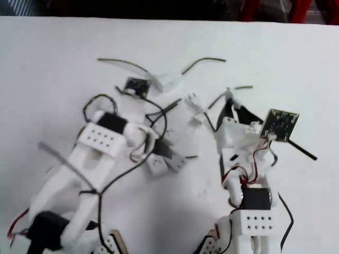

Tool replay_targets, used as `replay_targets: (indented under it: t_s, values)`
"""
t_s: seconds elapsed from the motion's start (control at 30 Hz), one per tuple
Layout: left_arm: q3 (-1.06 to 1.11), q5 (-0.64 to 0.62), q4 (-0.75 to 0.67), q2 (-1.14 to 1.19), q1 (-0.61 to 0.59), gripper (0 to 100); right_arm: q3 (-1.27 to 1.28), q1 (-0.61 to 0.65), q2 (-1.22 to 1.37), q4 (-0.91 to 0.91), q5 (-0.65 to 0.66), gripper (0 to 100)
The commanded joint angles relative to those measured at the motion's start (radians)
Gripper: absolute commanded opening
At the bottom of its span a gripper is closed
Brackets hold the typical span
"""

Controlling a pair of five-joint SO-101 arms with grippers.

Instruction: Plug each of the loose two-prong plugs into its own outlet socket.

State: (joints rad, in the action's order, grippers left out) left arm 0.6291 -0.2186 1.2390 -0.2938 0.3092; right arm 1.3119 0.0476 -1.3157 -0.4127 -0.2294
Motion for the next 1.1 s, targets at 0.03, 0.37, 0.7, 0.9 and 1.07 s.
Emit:
replay_targets:
  t_s: [0.03,0.37,0.7,0.9,1.07]
  values:
    - [-0.031,-0.012,-0.063,0.108,0.012,40,-0.023,-0.013,-0.024,0.024,-0.008,1.7]
    - [-0.061,0.066,-0.149,0.406,-0.008,40,-0.023,-0.013,-0.022,0.024,-0.005,1.7]
    - [-0.121,0.425,-0.126,0.404,-0.188,18,-0.023,-0.008,-0.016,0.024,-0.003,1.7]
    - [-0.209,0.626,-0.026,0.404,-0.332,17,-0.021,-0.007,-0.016,0.024,-0.002,1.7]
    - [-0.325,0.707,0.117,0.404,-0.409,21,-0.021,-0.007,-0.016,0.024,-0.002,1.7]
